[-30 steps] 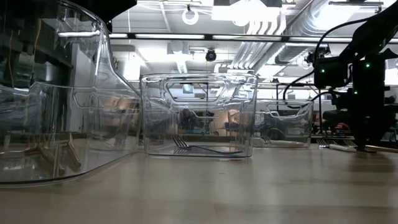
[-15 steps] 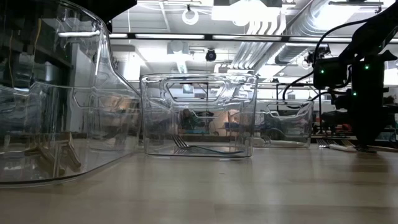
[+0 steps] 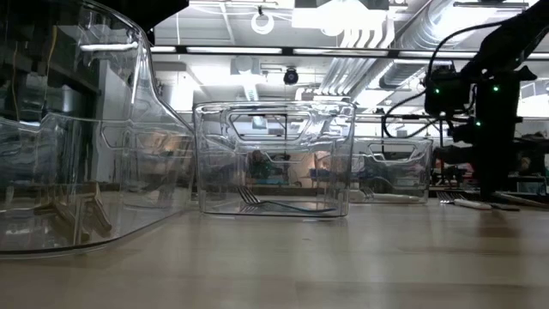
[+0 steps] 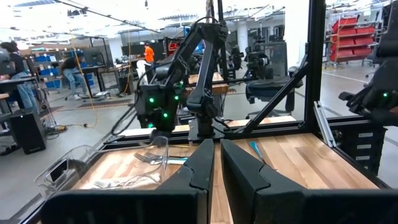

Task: Sort silverware by color (type)
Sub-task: Put the gold fork into the bottom left transparent bin

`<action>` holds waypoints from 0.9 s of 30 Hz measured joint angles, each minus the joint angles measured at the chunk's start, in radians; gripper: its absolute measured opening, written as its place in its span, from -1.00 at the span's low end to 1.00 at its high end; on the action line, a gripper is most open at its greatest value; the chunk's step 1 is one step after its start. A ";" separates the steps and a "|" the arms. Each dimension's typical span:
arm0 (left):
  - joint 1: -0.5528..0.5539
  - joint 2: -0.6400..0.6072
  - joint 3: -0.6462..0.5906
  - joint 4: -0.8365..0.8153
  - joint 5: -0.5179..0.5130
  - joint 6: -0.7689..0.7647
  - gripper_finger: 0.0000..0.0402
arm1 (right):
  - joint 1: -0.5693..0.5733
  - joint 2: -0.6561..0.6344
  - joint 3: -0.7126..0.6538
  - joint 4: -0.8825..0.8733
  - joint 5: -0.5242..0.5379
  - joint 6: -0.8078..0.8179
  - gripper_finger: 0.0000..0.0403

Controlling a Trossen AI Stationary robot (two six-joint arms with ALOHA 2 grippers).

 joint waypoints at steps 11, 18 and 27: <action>0.000 0.000 0.000 0.000 0.000 0.015 -0.88 | 0.011 -0.014 0.242 -0.049 0.119 -0.168 -0.99; 0.000 0.000 0.000 0.000 0.000 0.016 -0.88 | 0.148 -0.135 0.358 0.123 0.095 -0.339 -1.00; 0.000 0.000 0.000 0.000 0.000 0.017 -0.88 | 0.476 -0.234 0.163 0.620 -0.026 -0.383 -1.00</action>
